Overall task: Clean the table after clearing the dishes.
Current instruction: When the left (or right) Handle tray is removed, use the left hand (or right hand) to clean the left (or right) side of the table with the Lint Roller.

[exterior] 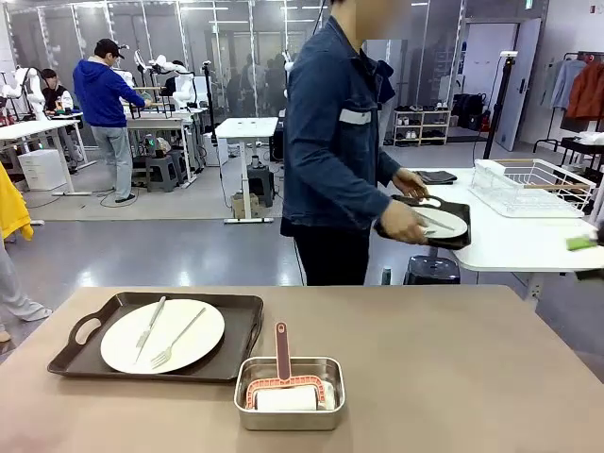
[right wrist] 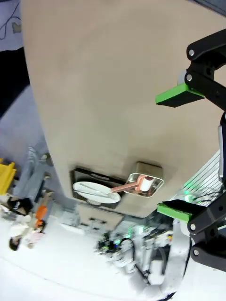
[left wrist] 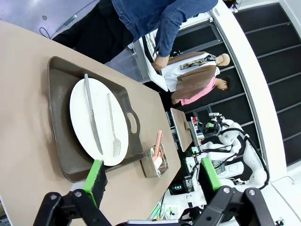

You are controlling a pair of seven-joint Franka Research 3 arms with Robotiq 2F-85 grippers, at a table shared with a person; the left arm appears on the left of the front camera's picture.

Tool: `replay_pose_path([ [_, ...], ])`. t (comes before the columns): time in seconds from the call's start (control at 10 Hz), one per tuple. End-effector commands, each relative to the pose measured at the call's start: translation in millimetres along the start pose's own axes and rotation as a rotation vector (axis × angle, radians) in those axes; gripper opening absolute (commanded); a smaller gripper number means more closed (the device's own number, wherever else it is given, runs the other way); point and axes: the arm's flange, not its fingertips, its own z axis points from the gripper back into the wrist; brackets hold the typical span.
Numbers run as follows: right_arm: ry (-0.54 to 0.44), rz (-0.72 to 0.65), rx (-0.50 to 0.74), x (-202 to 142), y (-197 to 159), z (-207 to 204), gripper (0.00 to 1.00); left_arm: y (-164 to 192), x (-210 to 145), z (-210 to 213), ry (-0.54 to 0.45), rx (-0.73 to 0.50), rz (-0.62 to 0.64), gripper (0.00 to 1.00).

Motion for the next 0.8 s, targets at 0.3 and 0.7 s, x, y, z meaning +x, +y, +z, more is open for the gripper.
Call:
replay_pose_path([
  [0.3, 0.391, 0.070, -0.034, 40.5, 73.4, -156.0, 1.00, -0.9, -2.3, 3.7, 0.006, -0.002, -0.008, 1.00],
  [0.7, 0.341, 0.225, -0.165, 11.4, 142.8, -259.4, 1.00, -0.9, -2.3, 3.7, 0.006, -0.002, -0.008, 1.00],
])
